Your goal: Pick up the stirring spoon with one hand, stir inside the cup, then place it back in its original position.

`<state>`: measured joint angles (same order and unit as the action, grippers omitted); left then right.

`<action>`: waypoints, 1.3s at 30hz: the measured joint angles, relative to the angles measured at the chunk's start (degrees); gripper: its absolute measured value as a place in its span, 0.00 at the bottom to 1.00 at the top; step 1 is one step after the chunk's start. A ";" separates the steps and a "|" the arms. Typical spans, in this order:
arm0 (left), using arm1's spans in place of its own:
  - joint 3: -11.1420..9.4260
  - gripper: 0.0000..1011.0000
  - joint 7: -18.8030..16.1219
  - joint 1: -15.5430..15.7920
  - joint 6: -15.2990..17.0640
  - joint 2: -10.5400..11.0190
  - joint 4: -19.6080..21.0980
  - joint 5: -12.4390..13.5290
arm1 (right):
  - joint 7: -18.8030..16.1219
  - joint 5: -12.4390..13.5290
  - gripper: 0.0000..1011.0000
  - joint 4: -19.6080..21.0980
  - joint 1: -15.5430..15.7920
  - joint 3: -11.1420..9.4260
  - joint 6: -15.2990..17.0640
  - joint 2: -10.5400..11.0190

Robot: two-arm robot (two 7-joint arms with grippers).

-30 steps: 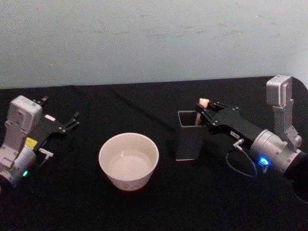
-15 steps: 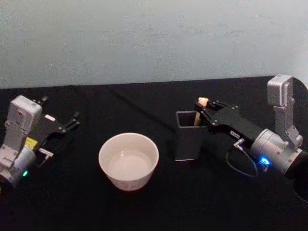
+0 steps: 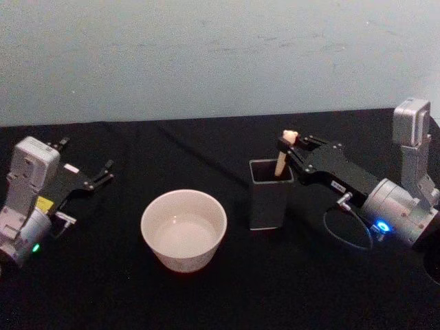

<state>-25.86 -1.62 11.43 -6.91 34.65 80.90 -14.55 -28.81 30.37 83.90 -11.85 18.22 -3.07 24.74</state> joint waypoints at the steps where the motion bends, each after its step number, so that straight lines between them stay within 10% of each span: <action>1: 0.00 0.99 0.00 0.00 0.00 0.00 0.00 0.00 | 0.00 0.13 0.23 0.23 0.06 -0.04 0.03 0.07; 39: 0.00 0.99 0.00 0.00 0.00 0.00 0.00 0.00 | -0.42 6.58 0.23 7.51 -3.19 -0.92 -2.18 -0.38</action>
<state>-25.86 -1.62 11.43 -6.91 34.65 80.90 -14.55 -29.23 36.95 91.41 -15.04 17.30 -5.25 24.36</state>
